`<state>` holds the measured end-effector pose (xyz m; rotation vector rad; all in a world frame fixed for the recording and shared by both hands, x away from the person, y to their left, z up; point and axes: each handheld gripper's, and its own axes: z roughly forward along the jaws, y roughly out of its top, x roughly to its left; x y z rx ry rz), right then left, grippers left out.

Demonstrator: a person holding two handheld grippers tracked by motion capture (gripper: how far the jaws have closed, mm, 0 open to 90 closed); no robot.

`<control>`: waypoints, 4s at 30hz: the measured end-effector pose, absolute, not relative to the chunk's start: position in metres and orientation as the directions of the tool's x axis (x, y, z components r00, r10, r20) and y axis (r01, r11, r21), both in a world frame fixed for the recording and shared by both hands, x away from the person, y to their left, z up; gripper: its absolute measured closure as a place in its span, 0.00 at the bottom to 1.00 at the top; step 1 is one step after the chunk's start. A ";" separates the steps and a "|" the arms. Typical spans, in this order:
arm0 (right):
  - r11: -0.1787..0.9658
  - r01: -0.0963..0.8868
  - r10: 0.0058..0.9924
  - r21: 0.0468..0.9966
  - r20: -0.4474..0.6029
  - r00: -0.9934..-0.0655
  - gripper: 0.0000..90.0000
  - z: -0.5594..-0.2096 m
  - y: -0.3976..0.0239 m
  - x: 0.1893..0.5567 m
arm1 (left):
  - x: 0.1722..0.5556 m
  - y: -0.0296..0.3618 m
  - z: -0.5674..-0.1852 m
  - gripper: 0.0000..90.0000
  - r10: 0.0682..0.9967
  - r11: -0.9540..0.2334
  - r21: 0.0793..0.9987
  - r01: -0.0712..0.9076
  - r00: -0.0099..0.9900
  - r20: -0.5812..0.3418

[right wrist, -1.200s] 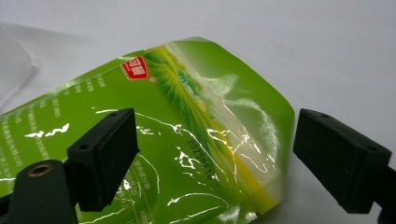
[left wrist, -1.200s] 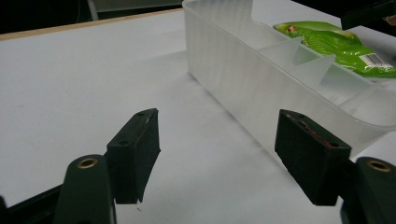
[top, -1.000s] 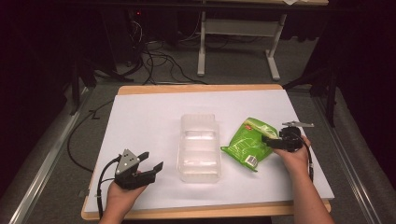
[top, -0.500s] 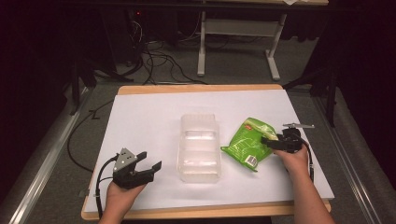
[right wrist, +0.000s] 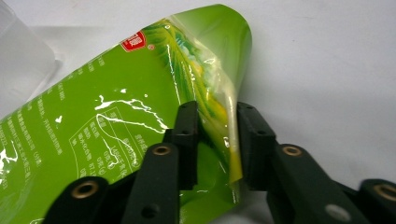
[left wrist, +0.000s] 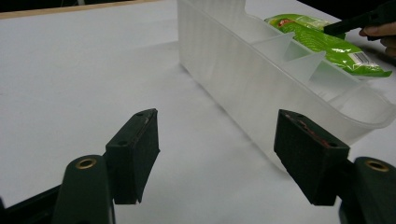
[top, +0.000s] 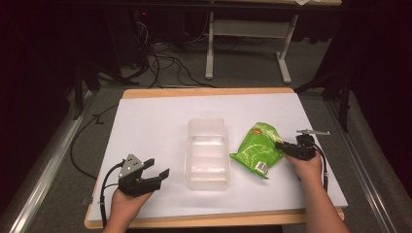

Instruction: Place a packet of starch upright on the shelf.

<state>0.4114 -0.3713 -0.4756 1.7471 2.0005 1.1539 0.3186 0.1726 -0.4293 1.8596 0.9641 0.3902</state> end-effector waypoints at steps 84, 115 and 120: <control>0.075 0.403 0.852 0.912 0.151 -0.501 0.52 -0.407 -0.299 0.338 | 0.315 0.170 -0.428 0.34 0.749 -0.251 0.879 0.405 0.657 -0.089; 0.092 0.379 0.861 0.921 0.118 -0.495 0.95 -0.402 -0.297 0.342 | 0.311 0.161 -0.429 0.46 0.749 -0.259 0.889 0.377 0.660 -0.062; 0.074 0.354 0.856 0.932 0.122 -0.502 0.95 -0.395 -0.297 0.337 | 0.308 0.159 -0.427 0.59 0.751 -0.233 0.897 0.376 0.656 -0.080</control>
